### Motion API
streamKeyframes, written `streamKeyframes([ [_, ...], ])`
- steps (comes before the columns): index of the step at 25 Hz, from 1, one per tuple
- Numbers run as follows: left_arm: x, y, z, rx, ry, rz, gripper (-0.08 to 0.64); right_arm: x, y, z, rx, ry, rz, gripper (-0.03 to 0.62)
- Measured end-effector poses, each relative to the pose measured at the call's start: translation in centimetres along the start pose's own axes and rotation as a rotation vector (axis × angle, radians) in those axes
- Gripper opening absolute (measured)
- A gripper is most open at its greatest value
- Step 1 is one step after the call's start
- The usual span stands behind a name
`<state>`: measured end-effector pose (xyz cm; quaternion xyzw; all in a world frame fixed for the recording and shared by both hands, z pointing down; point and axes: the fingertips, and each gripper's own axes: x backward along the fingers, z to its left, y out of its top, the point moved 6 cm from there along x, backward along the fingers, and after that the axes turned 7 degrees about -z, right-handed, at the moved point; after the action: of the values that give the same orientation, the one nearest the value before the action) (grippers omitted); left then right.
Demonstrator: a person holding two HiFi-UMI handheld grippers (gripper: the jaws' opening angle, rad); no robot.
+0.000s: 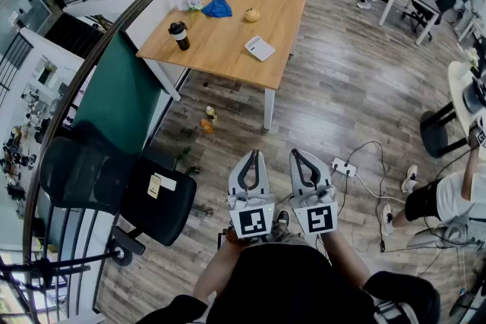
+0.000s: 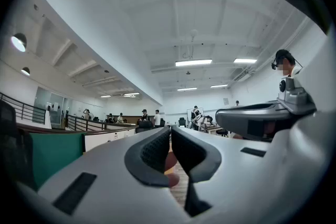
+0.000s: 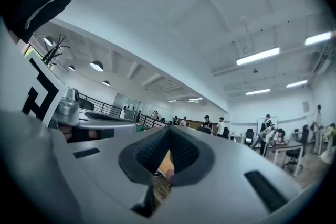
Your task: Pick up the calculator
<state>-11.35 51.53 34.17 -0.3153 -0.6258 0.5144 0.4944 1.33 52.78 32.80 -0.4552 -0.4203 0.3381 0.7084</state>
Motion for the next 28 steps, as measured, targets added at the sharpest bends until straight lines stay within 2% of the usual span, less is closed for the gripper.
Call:
streamKeyframes([
  [4, 0.4, -0.2, 2.7, -0.012, 0.006, 0.001, 0.031, -0.9, -0.8, 2.2, -0.022, 0.005, 0.052, 0.002],
  [8, 0.7, -1.1, 4.4, 0.001, 0.002, 0.005, 0.031, -1.1, -3.4, 3.9, -0.099, -0.021, 0.161, 0.003],
  [11, 1.4, -1.8, 5.4, 0.005, -0.016, 0.015, 0.031, -0.7, -4.8, 5.0, -0.139, -0.029, 0.205, 0.005],
  [17, 2.5, -2.7, 6.7, 0.008, -0.039, 0.062, 0.031, -0.2, -5.3, 6.0, -0.129, -0.066, 0.242, 0.01],
  [22, 2.8, -3.4, 7.2, 0.014, -0.035, 0.081, 0.031, -0.3, -5.5, 6.5, -0.128, -0.069, 0.27, 0.059],
  [28, 1.4, -4.8, 7.7, -0.004, -0.019, 0.126, 0.031, -2.2, -7.1, 5.4, -0.142, -0.033, 0.274, 0.118],
])
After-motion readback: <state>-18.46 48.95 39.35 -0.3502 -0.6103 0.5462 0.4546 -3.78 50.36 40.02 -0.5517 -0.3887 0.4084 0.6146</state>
